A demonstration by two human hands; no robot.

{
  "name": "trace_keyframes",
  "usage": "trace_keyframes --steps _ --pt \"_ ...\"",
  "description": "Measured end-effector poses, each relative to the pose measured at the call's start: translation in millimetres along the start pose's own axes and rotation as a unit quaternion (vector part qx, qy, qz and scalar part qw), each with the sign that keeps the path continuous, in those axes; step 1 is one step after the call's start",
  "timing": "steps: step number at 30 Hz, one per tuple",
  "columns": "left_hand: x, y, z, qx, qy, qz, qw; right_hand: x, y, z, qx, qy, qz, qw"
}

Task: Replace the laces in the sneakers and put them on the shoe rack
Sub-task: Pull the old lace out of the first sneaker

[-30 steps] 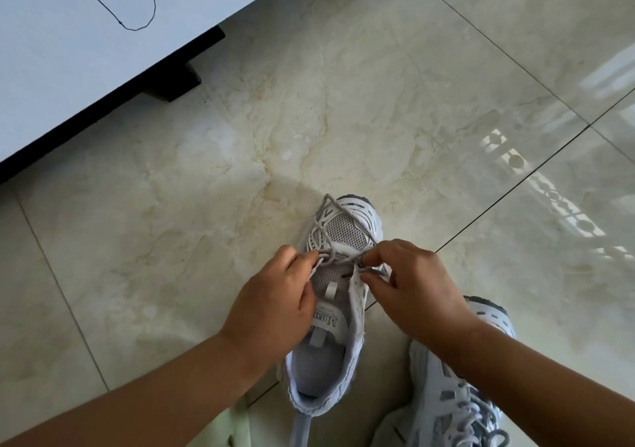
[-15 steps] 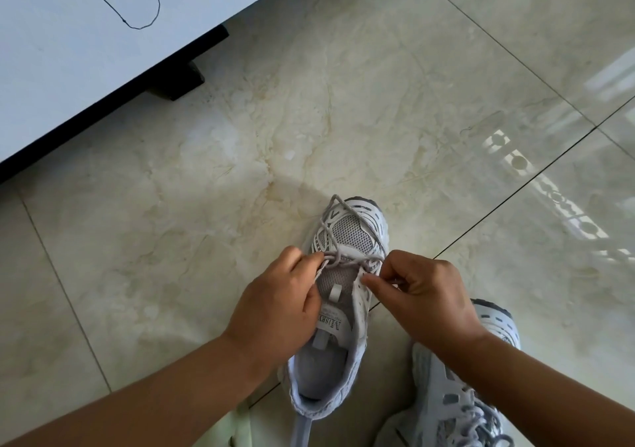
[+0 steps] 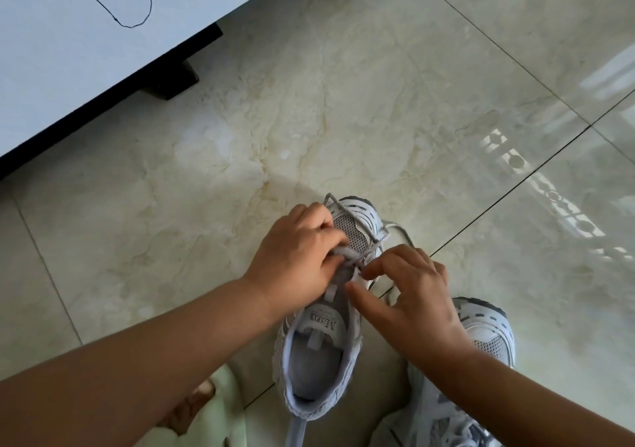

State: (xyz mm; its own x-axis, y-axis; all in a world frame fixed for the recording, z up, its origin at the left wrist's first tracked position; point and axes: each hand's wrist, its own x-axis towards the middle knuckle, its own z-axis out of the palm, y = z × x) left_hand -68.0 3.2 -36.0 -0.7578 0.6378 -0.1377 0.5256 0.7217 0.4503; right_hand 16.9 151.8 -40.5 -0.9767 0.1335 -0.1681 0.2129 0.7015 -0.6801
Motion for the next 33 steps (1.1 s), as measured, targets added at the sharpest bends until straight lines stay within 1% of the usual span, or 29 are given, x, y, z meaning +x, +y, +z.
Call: trace_keyframes --steps 1,3,5,6,8,11,15,18,20,22,23,24,26,27,28,29,30,31,33 --pt "-2 0 -1 -0.009 0.009 -0.022 1.0 1 -2 0 0.018 -0.005 0.001 1.0" --pt "-10 -1 -2 -0.05 0.017 -0.091 0.994 4 -4 1 0.041 -0.005 -0.009 0.999" --pt "-18 -2 -1 -0.104 0.027 -0.159 0.981 8 -7 2 0.041 -0.013 -0.016 0.999" --pt "-20 -1 -1 -0.122 0.034 -0.184 0.975 10 -8 3 0.036 -0.022 -0.015 0.999" --pt "-19 1 -1 -0.122 0.038 -0.211 0.969 12 -11 4 0.02 -0.048 -0.009 0.999" --pt "-11 3 -4 -0.114 0.01 -0.25 0.961 12 -16 5 0.012 -0.082 -0.002 0.997" --pt "2 -1 -8 -0.164 -0.06 -0.273 0.946 13 -19 3 0.016 -0.098 0.026 0.995" --pt "7 -6 -6 -0.216 -0.098 -0.295 0.925 12 -20 -1 -0.011 -0.12 0.058 0.991" --pt "6 -10 -3 -0.246 -0.109 -0.292 0.918 12 -20 -3 -0.035 -0.131 0.064 0.989" --pt "1 -16 -1 -0.248 -0.107 -0.251 0.93 14 -19 -6 -0.056 -0.14 0.058 0.987" --pt "-2 -19 0 -0.238 -0.103 -0.215 0.942 15 -19 -7 -0.066 -0.144 0.052 0.986" --pt "-5 -22 1 -0.218 -0.094 -0.165 0.957 17 -19 -8 -0.074 -0.145 0.047 0.986" --pt "-7 -31 2 -0.132 -0.05 -0.017 0.99 19 -20 -10 -0.08 -0.142 0.037 0.986" --pt "-7 -35 1 -0.076 -0.031 0.048 0.995 21 -20 -11 -0.082 -0.138 0.033 0.987" --pt "-7 -39 2 -0.04 -0.012 0.091 0.995 21 -21 -12 -0.084 -0.133 0.026 0.987" --pt "-8 -42 4 -0.03 0.001 0.106 0.994 22 -20 -13 -0.085 -0.125 0.016 0.988" --pt "-9 -40 5 -0.043 0.01 0.088 0.995 22 -20 -14 -0.085 -0.116 0.006 0.99" --pt "-12 -35 5 -0.074 0.023 0.034 0.996 21 -19 -14 -0.085 -0.106 -0.003 0.991" --pt "-19 -23 8 -0.14 0.031 -0.114 0.983 16 -20 -13 -0.082 -0.085 -0.021 0.993"
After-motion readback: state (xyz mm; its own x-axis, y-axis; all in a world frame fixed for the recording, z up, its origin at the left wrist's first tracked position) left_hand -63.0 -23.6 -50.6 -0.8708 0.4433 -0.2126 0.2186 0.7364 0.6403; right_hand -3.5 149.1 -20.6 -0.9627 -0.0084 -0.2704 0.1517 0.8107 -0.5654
